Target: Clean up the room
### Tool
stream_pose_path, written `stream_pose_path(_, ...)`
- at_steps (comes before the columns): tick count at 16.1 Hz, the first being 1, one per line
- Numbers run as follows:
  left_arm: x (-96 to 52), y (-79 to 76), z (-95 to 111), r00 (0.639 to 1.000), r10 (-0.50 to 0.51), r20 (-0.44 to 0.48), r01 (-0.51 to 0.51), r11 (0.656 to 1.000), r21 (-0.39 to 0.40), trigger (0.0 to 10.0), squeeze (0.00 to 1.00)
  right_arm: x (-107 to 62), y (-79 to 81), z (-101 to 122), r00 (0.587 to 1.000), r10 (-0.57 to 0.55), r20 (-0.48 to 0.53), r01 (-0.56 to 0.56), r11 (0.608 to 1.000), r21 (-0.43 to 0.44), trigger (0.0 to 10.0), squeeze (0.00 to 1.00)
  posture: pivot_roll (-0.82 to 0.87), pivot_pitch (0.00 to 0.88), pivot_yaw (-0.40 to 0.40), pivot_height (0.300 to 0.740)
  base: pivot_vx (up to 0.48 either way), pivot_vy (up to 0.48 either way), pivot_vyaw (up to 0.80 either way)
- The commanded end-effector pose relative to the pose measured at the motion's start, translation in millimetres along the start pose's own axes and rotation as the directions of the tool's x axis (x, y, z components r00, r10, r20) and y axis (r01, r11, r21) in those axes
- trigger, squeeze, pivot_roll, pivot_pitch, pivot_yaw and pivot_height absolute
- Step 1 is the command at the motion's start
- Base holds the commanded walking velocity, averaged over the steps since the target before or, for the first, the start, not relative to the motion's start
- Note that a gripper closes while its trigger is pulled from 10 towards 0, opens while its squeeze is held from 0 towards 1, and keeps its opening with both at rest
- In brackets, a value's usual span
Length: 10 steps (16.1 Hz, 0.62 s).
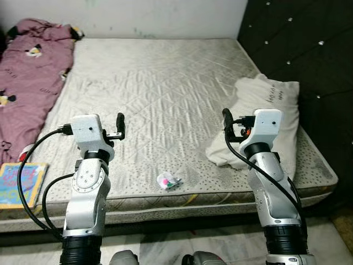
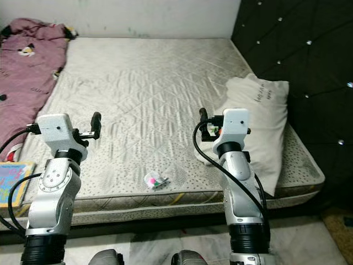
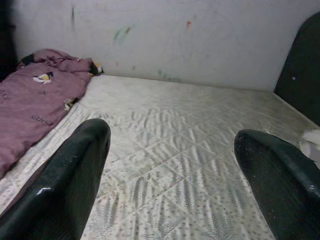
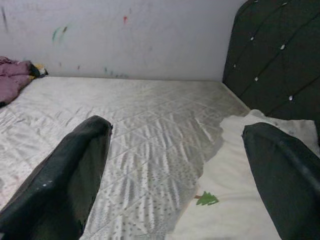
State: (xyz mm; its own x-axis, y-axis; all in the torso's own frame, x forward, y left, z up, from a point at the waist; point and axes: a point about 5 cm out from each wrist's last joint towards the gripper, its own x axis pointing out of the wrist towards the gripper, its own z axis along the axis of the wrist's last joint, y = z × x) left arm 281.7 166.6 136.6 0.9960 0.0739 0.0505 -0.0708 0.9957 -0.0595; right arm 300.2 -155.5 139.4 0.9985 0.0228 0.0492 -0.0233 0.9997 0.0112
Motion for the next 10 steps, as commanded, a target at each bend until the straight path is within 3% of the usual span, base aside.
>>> stream_pose_path(1,-1.7,0.8,3,1.0,0.003,0.001,-0.003,1.0,-0.016,10.0,0.0,-2.0,-3.3,4,1.0,-0.01,0.008,0.01,1.0,0.011,10.0,0.0,0.02,0.0,-0.041,0.74,0.0,0.0,0.0)
stream_pose_path(3,-5.6,7.7,-2,0.999,0.037,-0.025,-0.038,0.999,-0.02,10.0,0.0,-4.6,-1.3,-1,1.0,0.007,-0.021,-0.007,1.0,0.009,10.0,0.0,0.01,0.0,-0.041,0.74,0.0,0.0,0.0)
stream_pose_path(6,-9.3,14.6,-24,0.988,0.057,-0.141,-0.068,0.994,-0.08,10.0,0.0,-4.1,3.4,-26,0.982,0.066,-0.175,-0.058,0.997,0.054,10.0,0.0,0.01,0.0,-0.041,0.74,0.0,0.0,0.0)
stream_pose_path(10,-10.3,14.4,-23,0.988,0.052,-0.146,-0.065,0.995,-0.082,10.0,0.0,-5.9,4.7,-24,0.983,0.08,-0.165,-0.075,0.996,0.04,10.0,0.0,0.01,0.0,-0.04,0.74,0.0,0.0,0.0)
